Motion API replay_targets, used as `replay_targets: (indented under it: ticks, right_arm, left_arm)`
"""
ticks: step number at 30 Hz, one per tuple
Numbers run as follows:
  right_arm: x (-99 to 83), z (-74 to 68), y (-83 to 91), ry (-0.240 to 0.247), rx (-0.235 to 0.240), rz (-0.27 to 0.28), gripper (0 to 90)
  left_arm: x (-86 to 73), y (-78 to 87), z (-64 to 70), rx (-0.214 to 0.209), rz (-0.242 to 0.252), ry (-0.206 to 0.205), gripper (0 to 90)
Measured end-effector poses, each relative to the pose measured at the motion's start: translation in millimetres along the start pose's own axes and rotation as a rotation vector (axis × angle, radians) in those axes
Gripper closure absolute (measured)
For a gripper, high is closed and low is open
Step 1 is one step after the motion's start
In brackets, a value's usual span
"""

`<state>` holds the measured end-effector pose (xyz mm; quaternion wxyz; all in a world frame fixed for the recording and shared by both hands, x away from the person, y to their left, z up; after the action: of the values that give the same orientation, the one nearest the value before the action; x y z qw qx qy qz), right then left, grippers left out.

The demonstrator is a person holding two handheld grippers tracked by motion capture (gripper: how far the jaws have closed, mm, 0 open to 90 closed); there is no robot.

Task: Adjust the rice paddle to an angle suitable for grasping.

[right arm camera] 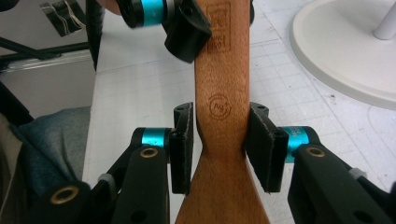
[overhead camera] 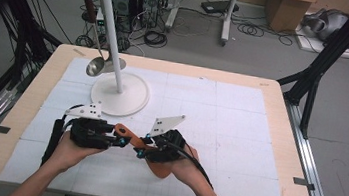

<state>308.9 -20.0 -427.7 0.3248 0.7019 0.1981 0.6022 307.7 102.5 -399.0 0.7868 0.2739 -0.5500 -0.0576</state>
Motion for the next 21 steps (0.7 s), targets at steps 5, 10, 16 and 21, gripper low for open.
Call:
replay_targets:
  ticks: [5,10,16,21]
  right_arm:
    - [1.4,-0.3,3.5,0.004,0.016,0.020,67.0]
    - [3.9,-0.9,7.1,0.000,0.020,0.038,68.5]
    - [8.4,-2.7,10.4,-0.003,0.023,0.060,70.3]
    - [12.3,-5.0,11.3,-0.001,0.031,0.070,71.3]
  left_arm:
    - [4.8,1.6,2.9,-0.006,0.010,-0.010,72.1]
    - [10.6,4.9,4.6,-0.016,0.030,-0.017,73.7]
    - [17.1,9.2,6.0,-0.030,0.059,-0.019,76.2]
    - [21.2,12.1,7.8,-0.035,0.069,-0.027,77.1]
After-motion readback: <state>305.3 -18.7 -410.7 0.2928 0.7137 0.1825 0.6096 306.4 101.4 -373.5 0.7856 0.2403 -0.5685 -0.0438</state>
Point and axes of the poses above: each handheld gripper's, and its own axes: y roughly backward along the jaws, x roughly out of its top, z roughly to its right, the point moved 8 cm from there along -y, roughly forward along the jaws, and after that the axes turned 7 degrees about -z, right-handed, at the moved point
